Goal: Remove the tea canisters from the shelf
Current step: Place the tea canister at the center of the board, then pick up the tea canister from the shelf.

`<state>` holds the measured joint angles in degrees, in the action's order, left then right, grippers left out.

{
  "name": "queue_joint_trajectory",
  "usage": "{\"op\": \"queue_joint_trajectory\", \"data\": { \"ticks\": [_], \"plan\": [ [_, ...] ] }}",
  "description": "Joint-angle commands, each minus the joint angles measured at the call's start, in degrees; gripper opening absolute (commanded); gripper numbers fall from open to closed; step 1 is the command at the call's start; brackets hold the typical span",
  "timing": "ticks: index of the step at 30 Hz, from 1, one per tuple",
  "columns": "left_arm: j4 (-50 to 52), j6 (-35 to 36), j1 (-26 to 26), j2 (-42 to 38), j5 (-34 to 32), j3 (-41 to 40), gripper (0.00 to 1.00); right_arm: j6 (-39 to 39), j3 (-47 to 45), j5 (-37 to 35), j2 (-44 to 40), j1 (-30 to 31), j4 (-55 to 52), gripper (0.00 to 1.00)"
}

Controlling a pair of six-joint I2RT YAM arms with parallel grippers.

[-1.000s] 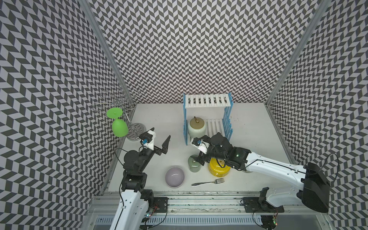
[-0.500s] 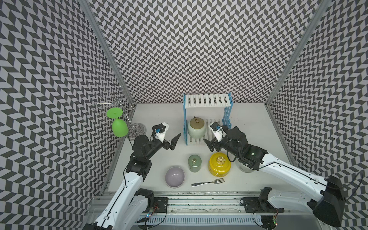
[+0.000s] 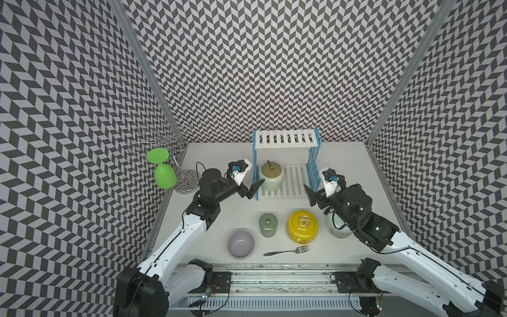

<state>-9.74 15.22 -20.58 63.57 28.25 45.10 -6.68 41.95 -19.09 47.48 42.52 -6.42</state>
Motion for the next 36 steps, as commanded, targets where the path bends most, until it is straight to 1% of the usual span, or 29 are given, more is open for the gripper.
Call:
{"op": "queue_joint_trajectory", "data": {
  "ticks": [1,4,6,13,16,20,25,30,36],
  "plan": [
    [0.85,1.96,-1.73,4.06,0.63,3.81,0.98,-1.57,-2.78,-3.84,-3.96,-0.24,1.90,0.99],
    [0.50,1.87,-2.76,8.28,0.05,6.38,0.97,-1.41,-5.46,-6.50,-7.18,-0.25,3.31,0.99],
    [-0.57,1.65,-3.33,10.52,0.05,7.49,0.96,-2.28,-7.25,-7.01,-8.73,-0.25,4.11,0.99],
    [-1.36,1.76,-5.20,17.41,-2.84,11.46,0.96,-2.27,-10.35,-10.58,-11.17,-0.25,8.12,1.00],
    [-1.66,0.72,-6.09,20.19,-4.77,12.93,0.96,-2.59,-11.11,-10.71,-11.36,-0.42,9.04,1.00],
    [-2.50,-1.50,-7.06,23.85,-7.54,14.74,0.94,-3.50,-12.31,-13.27,-12.46,-0.38,9.94,0.99],
    [-4.81,-3.64,-8.82,27.93,-13.30,16.22,0.92,-4.25,-13.34,-16.86,-14.71,-0.69,11.07,1.00],
    [-5.68,-2.80,-10.17,31.33,-16.45,18.24,0.88,-4.49,-14.09,-17.03,-16.37,-1.40,12.22,1.00],
    [-7.19,-1.98,-10.54,34.19,-17.54,19.66,0.83,-4.28,-14.35,-16.17,-16.81,-1.65,12.35,1.00]
  ]
}}
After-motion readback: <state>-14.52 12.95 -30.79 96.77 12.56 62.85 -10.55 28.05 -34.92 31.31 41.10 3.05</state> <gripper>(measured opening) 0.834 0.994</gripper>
